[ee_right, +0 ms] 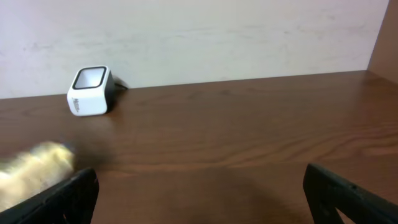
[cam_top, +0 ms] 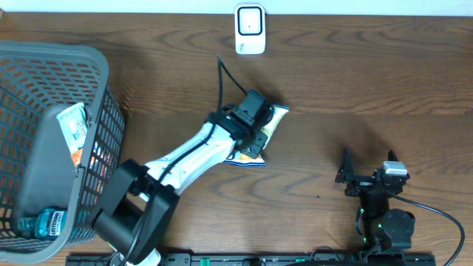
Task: Scan the item barcode
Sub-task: 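Lift the snack bag out and place it on the table center, then return the left gripper into the basket and grasp the green wipes pack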
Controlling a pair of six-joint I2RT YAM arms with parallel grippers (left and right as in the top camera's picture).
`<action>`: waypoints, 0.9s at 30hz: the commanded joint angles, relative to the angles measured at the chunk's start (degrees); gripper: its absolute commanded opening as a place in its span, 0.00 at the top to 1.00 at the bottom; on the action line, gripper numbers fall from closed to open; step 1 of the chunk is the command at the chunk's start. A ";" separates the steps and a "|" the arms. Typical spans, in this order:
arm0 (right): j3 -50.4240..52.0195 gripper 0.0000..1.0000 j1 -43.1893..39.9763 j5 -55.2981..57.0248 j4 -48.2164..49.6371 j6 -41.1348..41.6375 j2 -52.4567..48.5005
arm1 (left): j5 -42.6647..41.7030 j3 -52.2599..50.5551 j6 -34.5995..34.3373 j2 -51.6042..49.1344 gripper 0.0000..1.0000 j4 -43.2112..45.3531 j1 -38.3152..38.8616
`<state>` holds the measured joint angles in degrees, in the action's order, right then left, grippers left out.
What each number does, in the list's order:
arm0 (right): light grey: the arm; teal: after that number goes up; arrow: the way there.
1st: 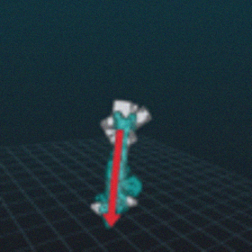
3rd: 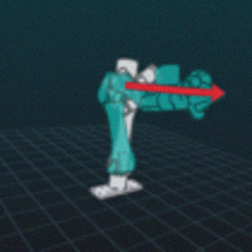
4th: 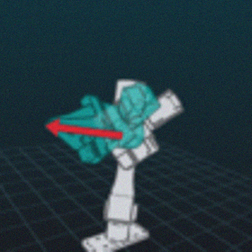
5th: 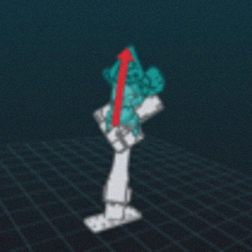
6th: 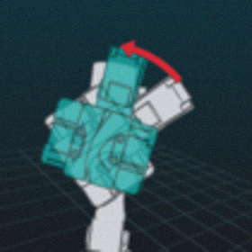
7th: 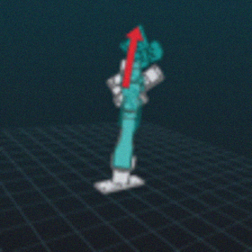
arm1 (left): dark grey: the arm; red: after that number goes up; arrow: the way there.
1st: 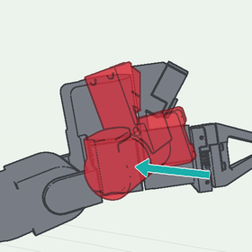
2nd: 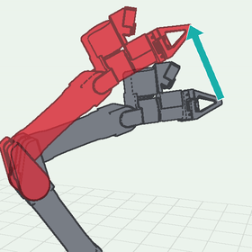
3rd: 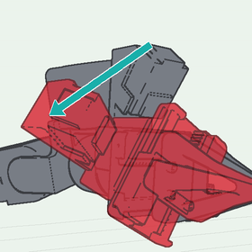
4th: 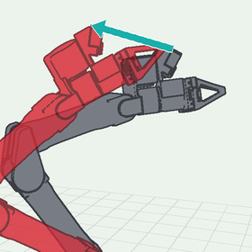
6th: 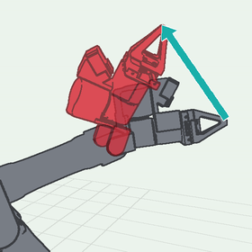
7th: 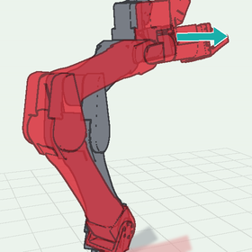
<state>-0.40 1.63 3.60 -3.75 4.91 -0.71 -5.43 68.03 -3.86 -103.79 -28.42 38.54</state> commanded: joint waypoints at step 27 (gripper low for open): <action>0.11 0.01 0.28 -0.11 -0.17 -0.92 0.15 | 24.22 14.82 -0.81 51.78 0.02 -18.34 -21.20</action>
<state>-0.40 1.63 3.60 -3.73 4.91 -0.73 9.30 81.56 -3.55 -56.38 -45.93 22.72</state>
